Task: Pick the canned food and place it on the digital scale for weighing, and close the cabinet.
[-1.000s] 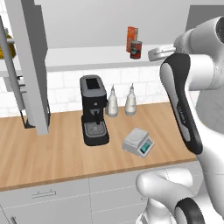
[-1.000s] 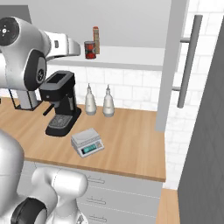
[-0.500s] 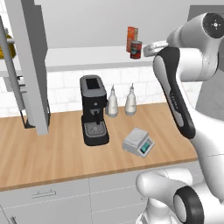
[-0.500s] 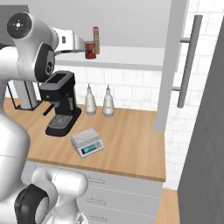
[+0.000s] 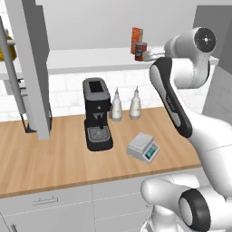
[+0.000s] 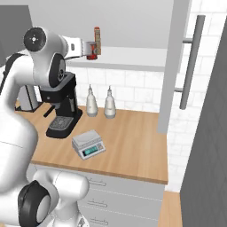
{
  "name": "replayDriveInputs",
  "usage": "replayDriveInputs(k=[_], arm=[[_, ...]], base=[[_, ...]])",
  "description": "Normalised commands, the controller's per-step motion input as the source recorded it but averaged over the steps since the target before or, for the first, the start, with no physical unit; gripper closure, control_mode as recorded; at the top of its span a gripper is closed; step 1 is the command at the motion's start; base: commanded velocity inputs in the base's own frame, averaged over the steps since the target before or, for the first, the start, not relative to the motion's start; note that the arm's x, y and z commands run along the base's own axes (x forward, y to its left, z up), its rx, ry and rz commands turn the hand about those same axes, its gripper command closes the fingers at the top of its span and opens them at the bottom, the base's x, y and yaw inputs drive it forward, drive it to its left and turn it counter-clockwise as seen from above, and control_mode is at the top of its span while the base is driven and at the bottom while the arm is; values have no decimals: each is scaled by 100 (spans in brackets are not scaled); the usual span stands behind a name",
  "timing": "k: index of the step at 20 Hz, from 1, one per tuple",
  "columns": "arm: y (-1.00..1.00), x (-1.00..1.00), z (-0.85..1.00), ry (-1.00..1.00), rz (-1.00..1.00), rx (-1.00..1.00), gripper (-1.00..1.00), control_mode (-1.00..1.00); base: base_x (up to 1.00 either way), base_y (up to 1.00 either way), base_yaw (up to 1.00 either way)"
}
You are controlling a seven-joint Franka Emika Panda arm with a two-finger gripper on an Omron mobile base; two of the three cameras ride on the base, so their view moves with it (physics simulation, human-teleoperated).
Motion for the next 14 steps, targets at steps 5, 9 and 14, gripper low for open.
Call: replayDriveInputs(k=[5, 9, 14], arm=[[0, 39, 0, 0, 0, 0, -100, -100], [0, 40, 0, 0, 0, 0, -100, -100], [0, 39, 0, 0, 0, 0, -100, -100]], base=[[0, 0, 0], [0, 0, 0], [0, 0, 0]])
